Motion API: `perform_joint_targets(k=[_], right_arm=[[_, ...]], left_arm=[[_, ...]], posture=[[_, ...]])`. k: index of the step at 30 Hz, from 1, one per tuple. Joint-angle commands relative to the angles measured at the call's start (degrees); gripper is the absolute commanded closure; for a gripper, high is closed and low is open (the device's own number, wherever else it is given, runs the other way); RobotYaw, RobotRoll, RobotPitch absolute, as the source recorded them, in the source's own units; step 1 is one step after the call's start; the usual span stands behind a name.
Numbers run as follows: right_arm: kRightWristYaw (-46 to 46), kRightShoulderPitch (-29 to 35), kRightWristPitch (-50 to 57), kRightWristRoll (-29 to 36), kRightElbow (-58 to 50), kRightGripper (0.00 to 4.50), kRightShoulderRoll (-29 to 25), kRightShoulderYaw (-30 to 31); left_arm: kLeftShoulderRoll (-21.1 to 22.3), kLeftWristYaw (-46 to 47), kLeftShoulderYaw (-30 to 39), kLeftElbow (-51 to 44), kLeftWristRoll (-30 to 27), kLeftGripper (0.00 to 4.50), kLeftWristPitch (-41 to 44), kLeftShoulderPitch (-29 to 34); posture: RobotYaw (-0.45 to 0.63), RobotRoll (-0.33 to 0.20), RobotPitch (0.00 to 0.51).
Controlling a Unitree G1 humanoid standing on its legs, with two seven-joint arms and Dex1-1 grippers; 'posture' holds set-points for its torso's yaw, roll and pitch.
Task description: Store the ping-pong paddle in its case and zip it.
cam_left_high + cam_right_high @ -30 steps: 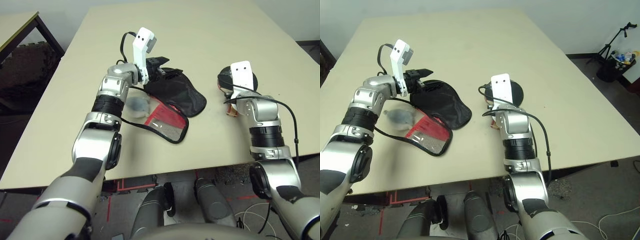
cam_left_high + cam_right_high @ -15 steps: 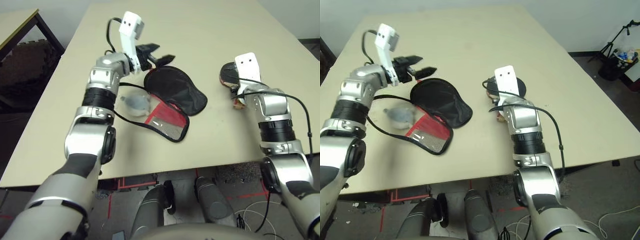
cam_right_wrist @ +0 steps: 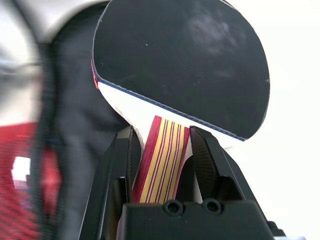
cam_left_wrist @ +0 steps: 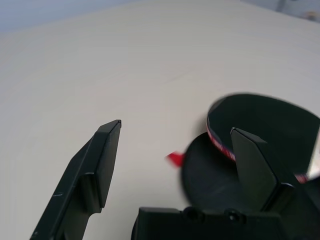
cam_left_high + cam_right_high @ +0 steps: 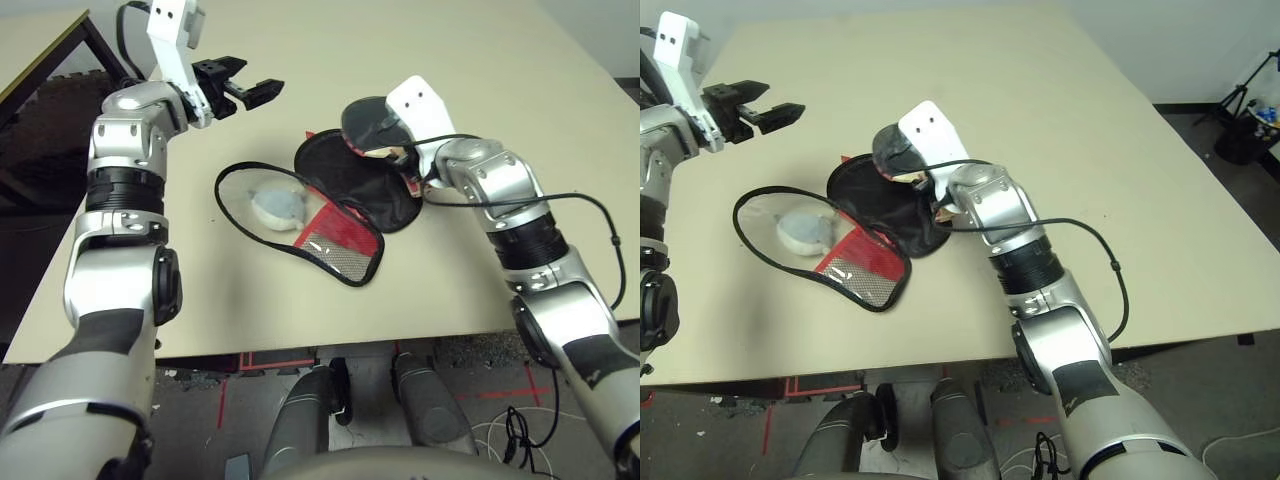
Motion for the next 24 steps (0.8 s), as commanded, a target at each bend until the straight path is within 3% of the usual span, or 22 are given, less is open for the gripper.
perform_joint_targets(k=[1,12,24], right_arm=[[1.39,-0.14,-3.26,-0.96,1.29,2.63,0.89,1.77],[2.12,1.15,-9.29,-3.75,7.34,2.63,1.62,1.66],[1.49,-0.06,-10.13,-4.16,8.84,2.63,-2.15,-2.44]], left_arm=[[1.45,0.63,1.22,-2.74,-1.02,0.00,1.83,2.38],[2.65,1.94,2.20,-8.61,-2.83,0.00,5.23,6.44],[0.87,1.74,0.89,-5.82,-2.10,0.00,3.80,4.77]], posture=[[-0.08,0.000,0.138],[-0.05,0.000,0.141],[-0.10,0.000,0.138]])
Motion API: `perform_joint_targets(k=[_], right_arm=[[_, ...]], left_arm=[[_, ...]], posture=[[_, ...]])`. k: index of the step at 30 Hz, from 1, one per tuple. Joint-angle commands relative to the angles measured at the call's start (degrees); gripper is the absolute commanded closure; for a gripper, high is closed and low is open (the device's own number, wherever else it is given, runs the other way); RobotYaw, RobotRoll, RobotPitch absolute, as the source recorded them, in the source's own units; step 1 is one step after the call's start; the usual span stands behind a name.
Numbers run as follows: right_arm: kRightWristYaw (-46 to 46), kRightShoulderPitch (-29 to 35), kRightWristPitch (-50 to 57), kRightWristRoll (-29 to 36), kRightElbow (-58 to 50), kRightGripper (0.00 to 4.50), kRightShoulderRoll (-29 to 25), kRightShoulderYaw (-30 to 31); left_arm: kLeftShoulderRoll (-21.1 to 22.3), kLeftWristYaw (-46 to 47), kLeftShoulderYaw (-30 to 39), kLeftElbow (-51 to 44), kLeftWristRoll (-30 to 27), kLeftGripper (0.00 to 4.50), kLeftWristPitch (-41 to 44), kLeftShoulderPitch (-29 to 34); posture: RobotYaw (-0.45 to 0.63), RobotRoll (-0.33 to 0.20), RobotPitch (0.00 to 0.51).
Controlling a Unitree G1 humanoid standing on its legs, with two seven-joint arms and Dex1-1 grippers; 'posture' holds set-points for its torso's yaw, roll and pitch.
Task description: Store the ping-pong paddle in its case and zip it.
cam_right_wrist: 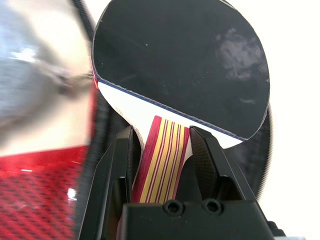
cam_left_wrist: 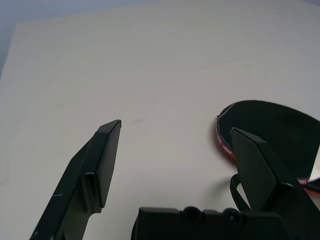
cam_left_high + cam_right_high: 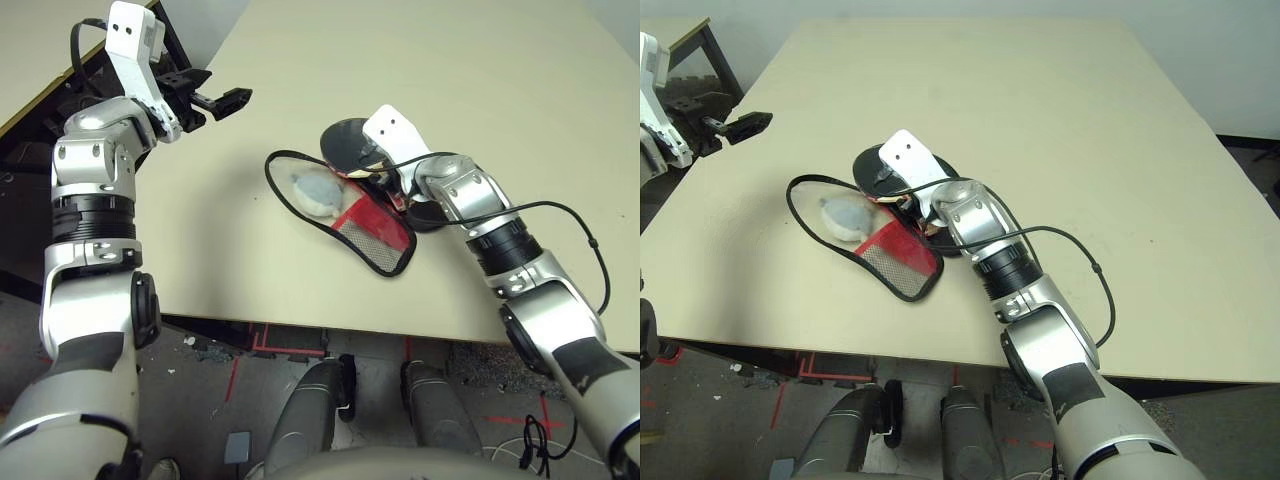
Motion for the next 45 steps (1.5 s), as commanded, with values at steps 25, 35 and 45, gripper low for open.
perform_joint_targets(k=[25,35,45], right_arm=[[1.62,6.83,-0.96,-2.05,-4.02,2.63,-1.75,-0.50],[2.37,6.37,-6.12,-2.58,-0.98,2.63,-2.50,-1.73],[4.62,6.96,-11.30,-2.64,-0.97,2.63,-2.65,-0.97]], left_arm=[[-1.90,-2.36,-4.09,1.06,0.58,0.00,1.52,-2.78],[-2.13,-1.52,-3.68,3.01,0.64,0.00,0.34,-4.00],[-1.72,-1.05,-3.46,4.16,0.64,0.00,-0.90,-4.38]], posture=[[-0.11,0.000,0.151],[-0.11,0.000,0.150],[-0.10,0.000,0.142]])
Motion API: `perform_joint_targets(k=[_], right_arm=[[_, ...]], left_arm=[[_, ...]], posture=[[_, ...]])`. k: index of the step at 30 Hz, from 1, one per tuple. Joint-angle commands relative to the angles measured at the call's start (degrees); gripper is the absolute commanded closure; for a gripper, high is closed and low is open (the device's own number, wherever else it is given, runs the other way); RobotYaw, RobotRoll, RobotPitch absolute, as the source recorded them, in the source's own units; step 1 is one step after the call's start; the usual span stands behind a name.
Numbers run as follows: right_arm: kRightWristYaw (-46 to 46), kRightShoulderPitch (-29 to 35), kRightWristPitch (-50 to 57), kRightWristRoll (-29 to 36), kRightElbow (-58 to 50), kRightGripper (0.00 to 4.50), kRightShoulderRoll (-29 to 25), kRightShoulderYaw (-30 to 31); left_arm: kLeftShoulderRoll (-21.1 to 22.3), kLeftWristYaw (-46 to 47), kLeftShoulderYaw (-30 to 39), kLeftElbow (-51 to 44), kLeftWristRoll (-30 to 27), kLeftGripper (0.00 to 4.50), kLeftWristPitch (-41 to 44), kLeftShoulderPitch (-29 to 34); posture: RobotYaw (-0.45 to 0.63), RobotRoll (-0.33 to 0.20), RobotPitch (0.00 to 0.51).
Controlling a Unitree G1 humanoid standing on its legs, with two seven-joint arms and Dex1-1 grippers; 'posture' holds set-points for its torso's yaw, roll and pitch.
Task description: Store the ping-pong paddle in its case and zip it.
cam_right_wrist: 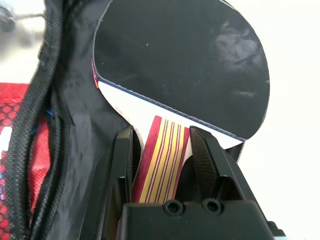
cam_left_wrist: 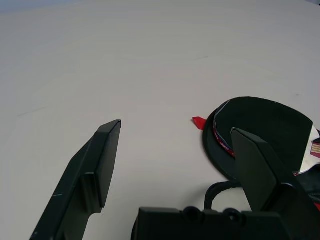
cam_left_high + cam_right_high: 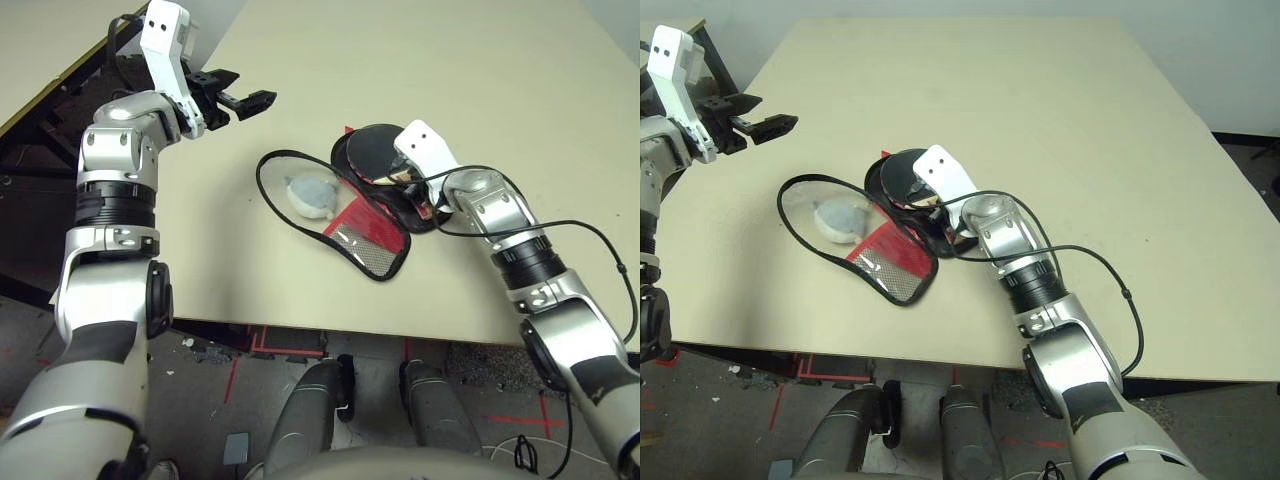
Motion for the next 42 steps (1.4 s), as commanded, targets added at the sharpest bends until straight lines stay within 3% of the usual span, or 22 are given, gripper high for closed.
perform_joint_targets(k=[1,12,14,21,28,35,38,42], right_arm=[[1.25,0.55,-2.08,-0.55,-1.23,2.63,0.51,0.73],[1.25,1.98,-2.14,-1.11,-0.87,2.63,0.47,-0.12],[1.11,1.77,-1.79,-0.76,-0.93,1.89,0.69,-0.92],[2.85,-0.98,-3.07,2.72,-1.34,0.02,-0.91,-7.19],[4.32,-2.86,-5.31,5.94,-0.96,0.02,-7.02,-14.89],[4.27,-2.62,-5.20,5.49,-0.10,0.02,-10.98,-16.34],[3.81,-3.14,-4.19,4.95,0.53,0.02,-11.83,-16.51],[2.29,-5.82,-2.74,5.05,4.15,0.02,-13.58,-18.22]], left_arm=[[0.33,0.06,0.42,0.82,0.10,0.00,-0.67,-0.32],[0.66,0.02,0.34,1.91,0.36,0.00,-1.28,-0.35],[0.79,0.12,0.30,2.61,0.56,0.00,-1.43,-0.57],[3.22,-0.51,-0.17,7.74,2.33,0.00,-2.88,-0.86],[8.82,-8.93,-5.33,10.16,6.00,0.00,0.07,3.24],[12.19,-20.41,-10.95,-3.64,4.82,0.00,10.30,11.12],[11.49,-22.61,-12.08,-11.92,2.66,0.00,16.38,13.04],[7.23,-24.25,-13.19,-22.09,-3.39,0.00,27.59,11.10]], posture=[[-0.10,0.000,0.141],[-0.10,0.000,0.142],[-0.10,0.000,0.142],[-0.10,0.000,0.148],[-0.09,0.000,0.154],[-0.09,0.000,0.155],[-0.09,0.000,0.156],[-0.09,0.000,0.160]])
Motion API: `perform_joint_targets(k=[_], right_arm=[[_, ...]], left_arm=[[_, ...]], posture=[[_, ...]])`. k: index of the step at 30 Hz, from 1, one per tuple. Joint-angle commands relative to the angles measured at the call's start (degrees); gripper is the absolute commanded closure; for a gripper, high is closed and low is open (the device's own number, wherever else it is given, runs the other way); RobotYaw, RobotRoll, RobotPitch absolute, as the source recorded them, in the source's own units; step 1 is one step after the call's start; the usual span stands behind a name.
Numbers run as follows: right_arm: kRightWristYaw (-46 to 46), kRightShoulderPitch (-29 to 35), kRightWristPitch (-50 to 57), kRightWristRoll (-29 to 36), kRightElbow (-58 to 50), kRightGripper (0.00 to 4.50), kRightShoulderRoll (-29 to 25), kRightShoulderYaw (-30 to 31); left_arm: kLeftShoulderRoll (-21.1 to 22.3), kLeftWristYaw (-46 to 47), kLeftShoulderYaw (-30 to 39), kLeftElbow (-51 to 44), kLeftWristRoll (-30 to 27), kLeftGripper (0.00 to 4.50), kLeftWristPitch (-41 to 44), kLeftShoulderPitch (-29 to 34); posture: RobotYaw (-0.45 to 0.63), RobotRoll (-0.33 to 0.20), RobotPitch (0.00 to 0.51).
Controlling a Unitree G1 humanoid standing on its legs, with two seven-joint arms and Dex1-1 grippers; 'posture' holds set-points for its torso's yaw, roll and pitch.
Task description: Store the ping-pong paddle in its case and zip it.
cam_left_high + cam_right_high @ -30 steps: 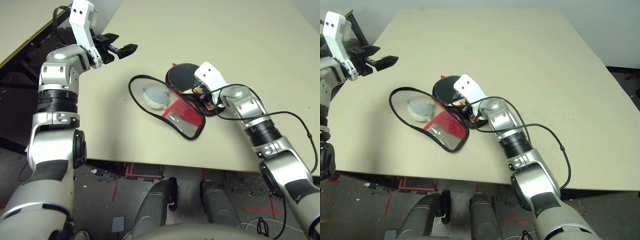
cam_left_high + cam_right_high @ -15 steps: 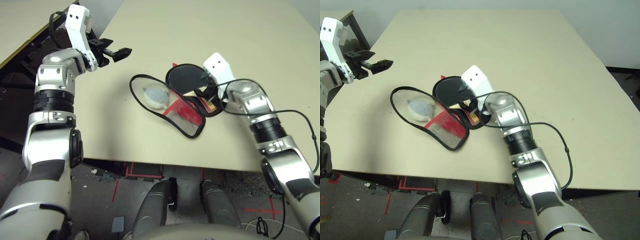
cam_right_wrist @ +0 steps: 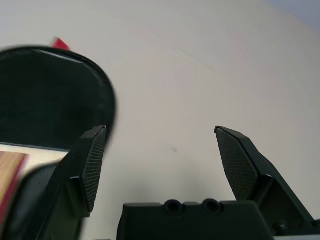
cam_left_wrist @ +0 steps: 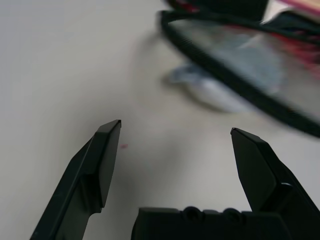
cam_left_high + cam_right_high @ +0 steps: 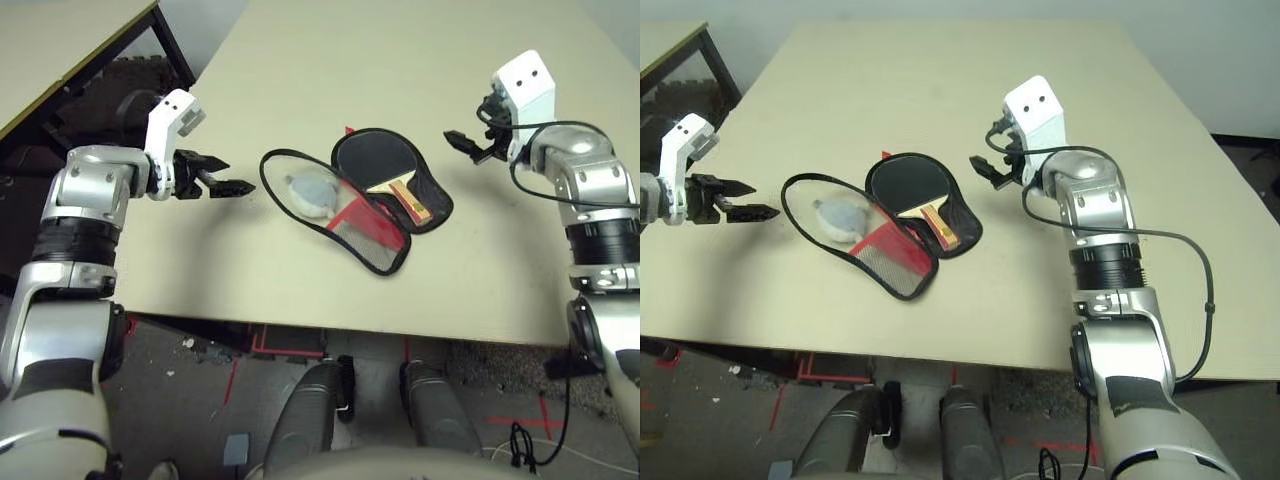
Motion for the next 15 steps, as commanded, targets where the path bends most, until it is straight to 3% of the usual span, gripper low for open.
perform_joint_targets(k=[1,4,8,12,15], right_arm=[[-1.39,-2.71,1.30,0.31,2.79,0.02,-1.01,-1.92],[-2.99,-4.97,1.69,0.96,5.66,0.02,-1.17,-3.80],[-5.00,-5.81,3.96,2.03,7.40,0.02,-0.56,-6.01],[-5.42,-5.58,7.61,3.45,7.07,0.02,-0.10,-6.96],[-5.84,-5.58,18.24,6.53,5.47,0.02,0.04,-9.93]], left_arm=[[-2.50,-1.26,-1.54,-6.15,-4.29,0.00,7.46,-1.64],[-9.05,1.04,-0.78,-3.98,-6.60,0.00,9.18,-6.87],[-18.58,8.11,2.36,9.15,-6.11,0.00,3.07,-14.59],[-23.19,12.75,3.39,22.85,-3.99,0.00,-6.55,-19.24],[-25.36,16.41,4.42,31.60,-2.20,0.00,-14.68,-21.74]], posture=[[-0.09,0.000,0.161],[-0.10,0.000,0.166],[-0.10,0.000,0.170],[-0.10,0.000,0.170],[-0.12,0.000,0.166]])
